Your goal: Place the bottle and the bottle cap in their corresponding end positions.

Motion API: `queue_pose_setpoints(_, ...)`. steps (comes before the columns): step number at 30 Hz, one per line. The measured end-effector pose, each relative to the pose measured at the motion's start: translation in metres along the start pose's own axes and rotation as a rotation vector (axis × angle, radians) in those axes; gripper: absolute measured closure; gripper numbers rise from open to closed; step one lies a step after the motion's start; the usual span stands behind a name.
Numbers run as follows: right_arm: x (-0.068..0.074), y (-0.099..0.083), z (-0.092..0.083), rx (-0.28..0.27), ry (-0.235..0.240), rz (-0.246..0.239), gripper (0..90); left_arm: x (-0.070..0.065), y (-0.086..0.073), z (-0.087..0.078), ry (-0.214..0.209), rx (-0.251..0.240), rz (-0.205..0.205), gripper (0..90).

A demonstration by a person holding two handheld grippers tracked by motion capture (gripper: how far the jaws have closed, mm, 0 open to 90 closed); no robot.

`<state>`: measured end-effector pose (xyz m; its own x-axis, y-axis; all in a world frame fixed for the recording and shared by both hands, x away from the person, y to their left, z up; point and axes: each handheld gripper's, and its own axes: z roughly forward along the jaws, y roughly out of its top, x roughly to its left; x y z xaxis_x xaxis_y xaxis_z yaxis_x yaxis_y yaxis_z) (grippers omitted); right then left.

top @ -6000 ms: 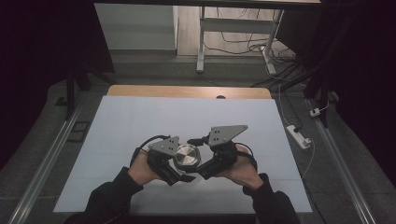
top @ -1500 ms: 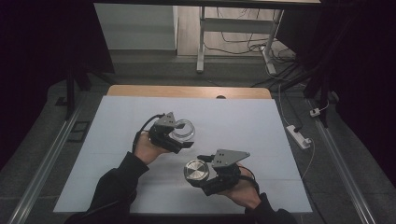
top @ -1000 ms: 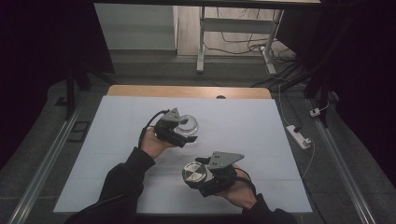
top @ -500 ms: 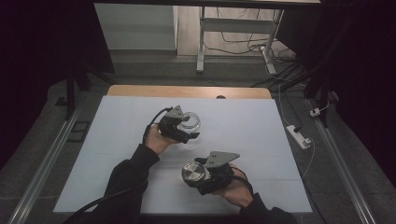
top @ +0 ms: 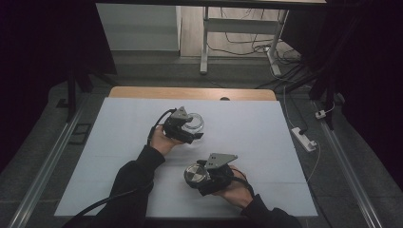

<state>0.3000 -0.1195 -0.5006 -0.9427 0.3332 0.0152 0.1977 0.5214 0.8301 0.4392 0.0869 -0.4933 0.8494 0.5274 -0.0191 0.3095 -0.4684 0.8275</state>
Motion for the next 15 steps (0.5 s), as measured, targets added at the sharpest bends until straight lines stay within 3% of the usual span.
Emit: queue_pose_setpoints(15,-0.007,-0.01,0.021,0.07,-0.021,0.002,19.5,0.002,-0.009,0.011,0.014,0.024,-0.003,15.3)
